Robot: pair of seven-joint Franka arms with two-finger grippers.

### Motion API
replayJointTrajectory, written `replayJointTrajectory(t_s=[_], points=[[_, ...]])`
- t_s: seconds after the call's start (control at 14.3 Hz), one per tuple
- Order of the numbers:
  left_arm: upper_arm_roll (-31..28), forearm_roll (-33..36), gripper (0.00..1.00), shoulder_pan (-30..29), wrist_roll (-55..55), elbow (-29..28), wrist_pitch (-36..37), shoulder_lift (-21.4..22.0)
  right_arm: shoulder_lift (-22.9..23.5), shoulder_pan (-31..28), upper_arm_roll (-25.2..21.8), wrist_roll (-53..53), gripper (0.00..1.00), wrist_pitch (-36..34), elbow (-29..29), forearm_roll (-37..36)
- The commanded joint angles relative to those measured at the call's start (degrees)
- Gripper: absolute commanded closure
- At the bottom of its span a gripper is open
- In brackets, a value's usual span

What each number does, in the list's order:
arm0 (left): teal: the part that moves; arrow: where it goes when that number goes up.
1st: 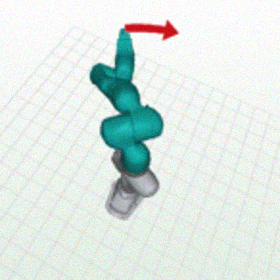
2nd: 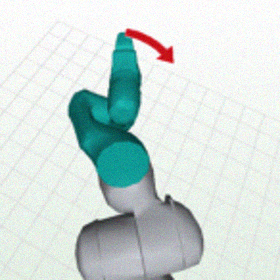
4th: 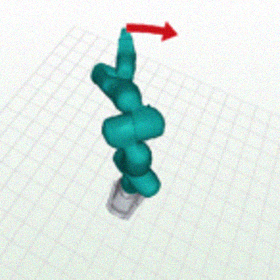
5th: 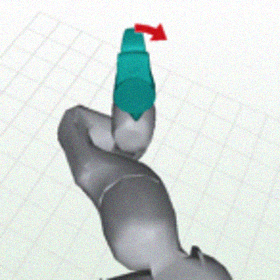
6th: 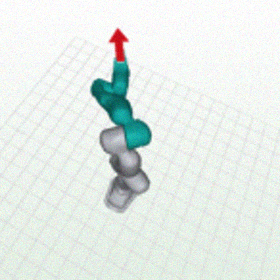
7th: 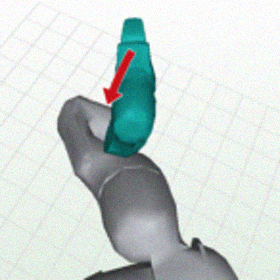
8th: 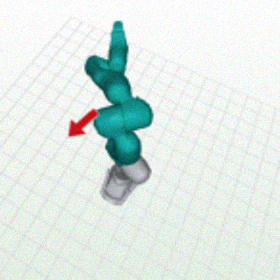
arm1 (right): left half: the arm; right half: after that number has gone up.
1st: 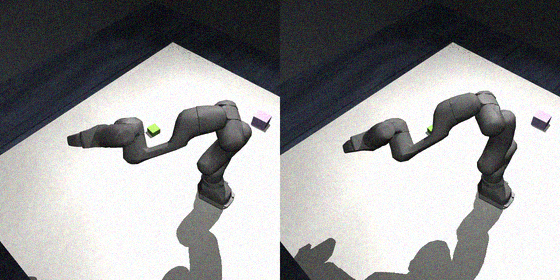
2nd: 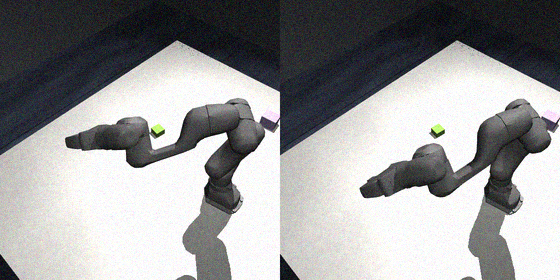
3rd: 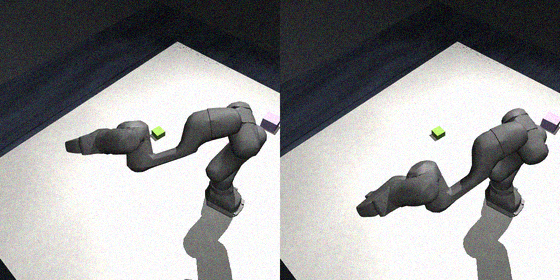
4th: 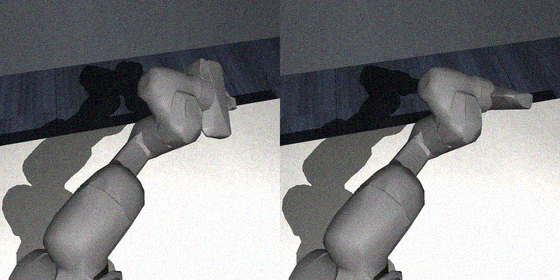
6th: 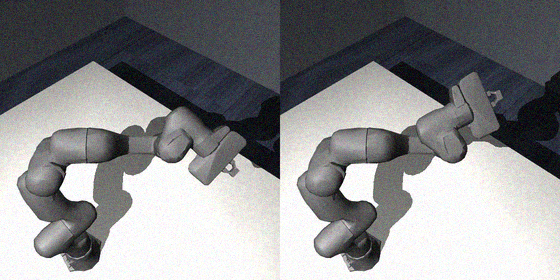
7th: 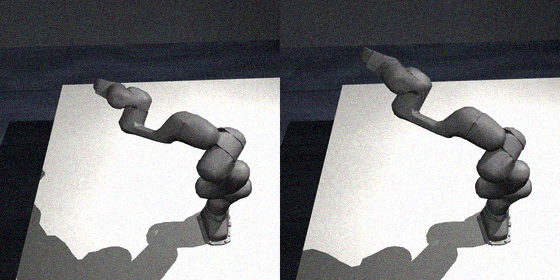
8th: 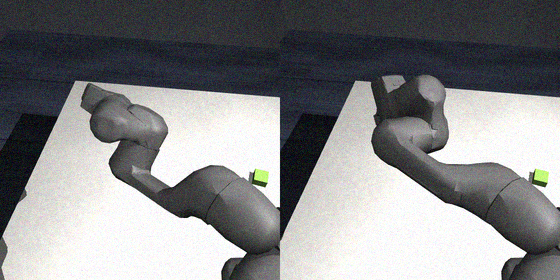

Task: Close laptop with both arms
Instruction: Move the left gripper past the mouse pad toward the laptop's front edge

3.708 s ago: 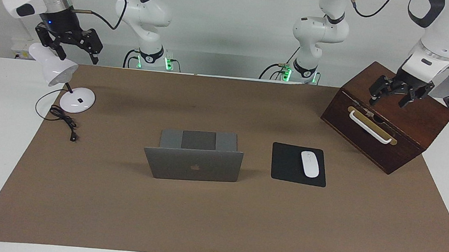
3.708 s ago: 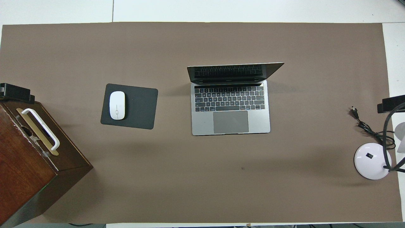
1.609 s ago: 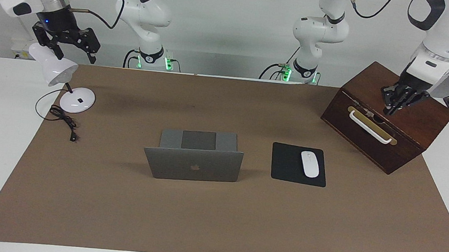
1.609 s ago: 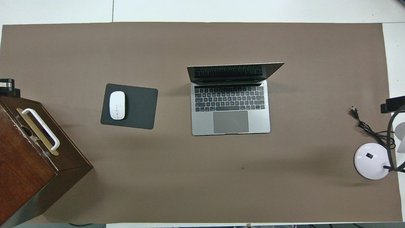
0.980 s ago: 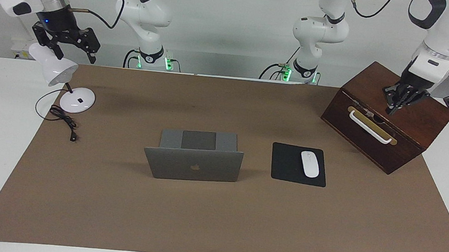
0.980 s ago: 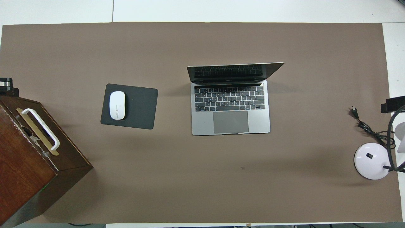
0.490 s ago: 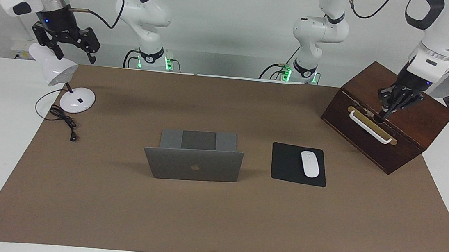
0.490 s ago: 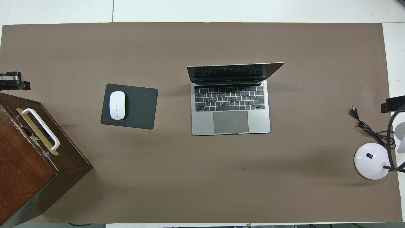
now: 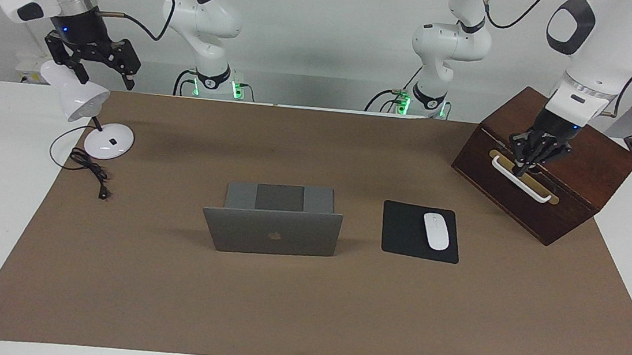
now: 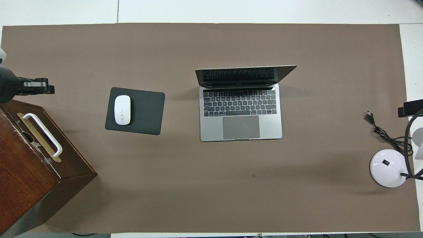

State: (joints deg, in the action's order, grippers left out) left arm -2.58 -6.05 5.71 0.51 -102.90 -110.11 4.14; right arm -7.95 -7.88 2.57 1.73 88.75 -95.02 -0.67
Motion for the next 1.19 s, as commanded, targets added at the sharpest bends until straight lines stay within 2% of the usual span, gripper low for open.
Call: replayJointTrajectory(t_s=[0.0, 0.14, 0.42, 0.63, 0.77, 0.91, 0.98, 1.12], points=[[-0.32, -0.45, 1.0, 2.64, -0.51, -10.97, -9.82, 5.95, -0.84, -1.18, 0.51, 1.61, 0.0, 0.64, -0.6, 0.58], [-0.05, -0.45, 1.0, 3.95, 0.19, -15.47, -15.9, 7.54, -0.84, -1.26, 0.51, 1.61, 0.0, 0.64, -0.6, 0.58], [-0.05, -0.45, 1.0, 8.96, 0.81, -19.69, -22.06, 8.07, -0.84, -1.7, 0.51, 1.7, 0.0, 0.64, -0.6, 0.58], [-0.05, -0.45, 1.0, 13.26, 1.07, -29.08, -32.59, 10.79, -0.84, -1.79, 0.51, 1.7, 0.0, 0.73, -0.6, 0.58], [-0.05, -0.45, 1.0, 16.25, 1.07, -33.05, -37.79, 11.41, -0.75, -1.79, 0.51, 1.7, 0.02, 0.99, -0.52, 0.5], [-0.05, -0.45, 1.0, 19.06, 0.99, -34.99, -41.14, 11.15, -0.58, -1.79, 0.51, 1.79, 0.19, 3.18, -0.6, 0.41], [-0.05, -0.54, 1.0, 20.47, 0.9, -36.22, -43.24, 11.06, -0.49, -1.79, 0.51, 1.79, 0.31, 3.97, -0.52, 0.32], [-0.05, -0.54, 1.0, 23.19, 0.55, -38.94, -47.29, 10.97, -0.4, -1.7, 0.6, 1.7, 0.62, 5.12, -0.52, 0.23]])
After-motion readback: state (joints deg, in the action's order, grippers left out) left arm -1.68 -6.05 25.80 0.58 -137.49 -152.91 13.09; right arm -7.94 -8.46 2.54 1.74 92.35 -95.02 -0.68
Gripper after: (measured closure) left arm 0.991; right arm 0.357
